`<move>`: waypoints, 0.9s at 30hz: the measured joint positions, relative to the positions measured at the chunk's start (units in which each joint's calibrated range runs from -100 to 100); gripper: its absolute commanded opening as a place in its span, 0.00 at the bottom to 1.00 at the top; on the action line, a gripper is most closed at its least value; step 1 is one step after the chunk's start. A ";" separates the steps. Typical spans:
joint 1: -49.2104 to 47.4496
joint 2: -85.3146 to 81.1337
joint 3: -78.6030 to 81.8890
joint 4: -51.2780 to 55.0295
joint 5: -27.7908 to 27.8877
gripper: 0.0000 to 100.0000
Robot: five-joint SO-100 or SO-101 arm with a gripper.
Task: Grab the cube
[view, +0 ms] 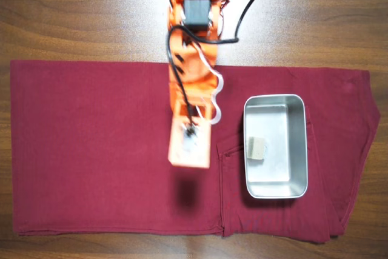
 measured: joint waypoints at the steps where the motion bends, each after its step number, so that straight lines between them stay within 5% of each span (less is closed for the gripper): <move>1: 0.20 -3.12 2.30 4.51 -0.49 0.00; 13: -3.09 -23.70 14.55 40.47 -3.27 0.00; 27: -3.09 -23.78 14.46 40.66 -4.59 0.01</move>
